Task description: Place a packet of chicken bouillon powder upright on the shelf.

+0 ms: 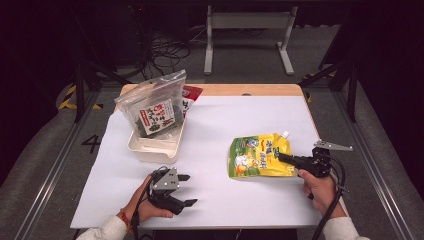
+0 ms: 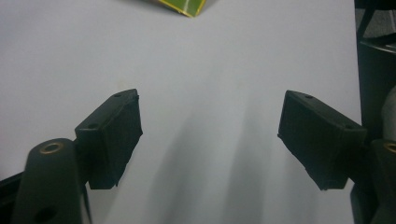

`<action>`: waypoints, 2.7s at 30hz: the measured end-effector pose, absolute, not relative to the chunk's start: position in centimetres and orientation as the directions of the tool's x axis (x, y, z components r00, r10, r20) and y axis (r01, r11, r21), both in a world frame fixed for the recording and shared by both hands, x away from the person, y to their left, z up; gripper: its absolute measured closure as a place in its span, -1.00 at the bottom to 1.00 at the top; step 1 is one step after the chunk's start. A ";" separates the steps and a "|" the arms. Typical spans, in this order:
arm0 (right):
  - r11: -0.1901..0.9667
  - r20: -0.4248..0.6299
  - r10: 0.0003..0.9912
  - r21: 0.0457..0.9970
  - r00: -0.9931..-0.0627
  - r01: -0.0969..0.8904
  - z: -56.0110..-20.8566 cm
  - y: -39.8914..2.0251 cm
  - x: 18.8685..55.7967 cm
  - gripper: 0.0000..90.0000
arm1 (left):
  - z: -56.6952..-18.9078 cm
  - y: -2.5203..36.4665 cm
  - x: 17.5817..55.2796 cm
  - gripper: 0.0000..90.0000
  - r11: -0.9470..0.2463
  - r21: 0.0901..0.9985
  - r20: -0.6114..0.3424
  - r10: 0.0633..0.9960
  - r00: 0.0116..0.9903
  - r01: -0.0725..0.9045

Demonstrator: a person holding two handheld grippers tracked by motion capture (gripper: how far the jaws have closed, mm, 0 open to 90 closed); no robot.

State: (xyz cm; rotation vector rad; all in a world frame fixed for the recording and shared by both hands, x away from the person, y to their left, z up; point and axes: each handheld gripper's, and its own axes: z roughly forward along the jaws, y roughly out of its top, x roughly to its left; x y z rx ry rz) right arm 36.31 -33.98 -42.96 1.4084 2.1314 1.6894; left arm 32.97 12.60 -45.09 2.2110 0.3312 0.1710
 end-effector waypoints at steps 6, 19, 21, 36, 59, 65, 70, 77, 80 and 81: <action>0.052 0.354 0.639 0.866 -0.683 0.497 -39.7 -32.2 35.2 1.00 | -43.9 11.1 34.1 -0.57 -0.551 0.812 -0.011 0.317 0.948 0.193; 0.201 0.202 0.522 0.915 -0.829 0.350 -34.3 -27.3 34.3 1.00 | -41.2 10.4 35.3 -0.63 -0.463 0.864 -0.008 0.378 0.926 0.197; 0.241 0.171 0.497 0.915 -0.851 0.325 -33.7 -26.3 34.3 1.00 | -40.5 10.3 35.3 -0.66 -0.449 0.875 0.001 0.377 0.926 0.182; 0.446 0.031 0.262 0.882 -0.965 0.150 -31.3 -20.0 32.8 1.00 | -39.2 9.6 34.5 -0.70 -0.445 0.889 0.048 0.321 0.946 0.106; 0.376 -0.041 0.395 0.919 -0.918 0.121 -31.2 -19.4 32.3 0.25 | -40.6 10.1 33.4 0.75 -0.424 0.901 -0.020 0.169 0.985 0.091; 0.297 -0.002 0.522 0.938 -0.853 0.180 -31.8 -23.6 30.9 -0.07 | -40.3 11.7 33.6 0.76 -0.403 0.909 -0.022 0.199 0.980 0.102; 0.322 0.021 0.570 0.914 -0.821 0.246 -34.3 -26.2 30.1 -0.22 | -40.1 12.4 33.9 0.77 -0.404 0.909 -0.006 0.220 0.975 0.097; 0.421 -0.040 0.639 0.854 -0.769 0.305 -37.5 -27.9 28.9 -0.34 | -39.9 13.3 33.7 0.77 -0.408 0.908 0.011 0.243 0.970 0.092; 0.434 -0.050 0.646 0.845 -0.761 0.312 -38.3 -28.2 28.8 -0.39 | -39.8 13.5 33.6 0.77 -0.405 0.910 0.016 0.253 0.967 0.091; 0.442 -0.058 0.652 0.839 -0.756 0.318 -38.7 -28.3 28.7 -0.40 | -39.7 13.7 33.6 0.77 -0.403 0.910 0.015 0.257 0.966 0.093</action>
